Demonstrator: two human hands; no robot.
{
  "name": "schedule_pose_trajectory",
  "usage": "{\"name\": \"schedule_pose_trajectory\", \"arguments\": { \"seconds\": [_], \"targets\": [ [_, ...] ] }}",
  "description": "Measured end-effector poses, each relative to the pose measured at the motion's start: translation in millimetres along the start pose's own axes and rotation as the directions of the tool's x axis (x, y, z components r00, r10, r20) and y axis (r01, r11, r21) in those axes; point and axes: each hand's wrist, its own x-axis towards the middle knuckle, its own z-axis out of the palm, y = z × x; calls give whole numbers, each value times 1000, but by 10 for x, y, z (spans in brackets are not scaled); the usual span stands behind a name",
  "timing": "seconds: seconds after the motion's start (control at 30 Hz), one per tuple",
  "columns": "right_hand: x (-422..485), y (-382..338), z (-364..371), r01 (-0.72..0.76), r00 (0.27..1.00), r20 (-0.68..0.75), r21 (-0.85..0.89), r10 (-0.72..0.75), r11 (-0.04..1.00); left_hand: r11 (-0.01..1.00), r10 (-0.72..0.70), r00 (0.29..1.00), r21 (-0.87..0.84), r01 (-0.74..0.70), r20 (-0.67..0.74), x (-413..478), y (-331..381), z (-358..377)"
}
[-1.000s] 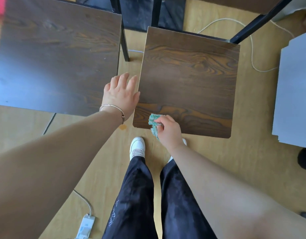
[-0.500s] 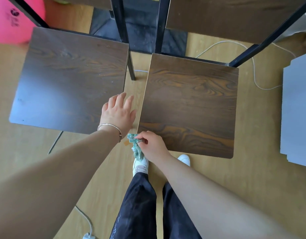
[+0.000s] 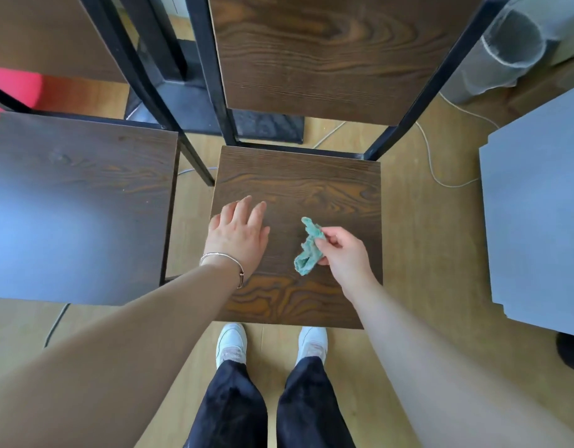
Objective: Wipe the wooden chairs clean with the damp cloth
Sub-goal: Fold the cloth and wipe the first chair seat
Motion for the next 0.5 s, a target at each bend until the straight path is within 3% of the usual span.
{"name": "schedule_pose_trajectory", "arguments": {
  "seconds": [0.2,0.33,0.5],
  "targets": [
    [168,37,-138,52,997,66,-33,-49,998,985,-97,991,-135,109,94,203,331,130],
    [192,161,-126,146,983,138,-173,-123,974,922,-170,954,-301,242,247,271,457,177],
    [173,234,-106,223,966,183,-220,-184,950,854,-232,919,-386,349,317,290,501,273]
  ]
}}
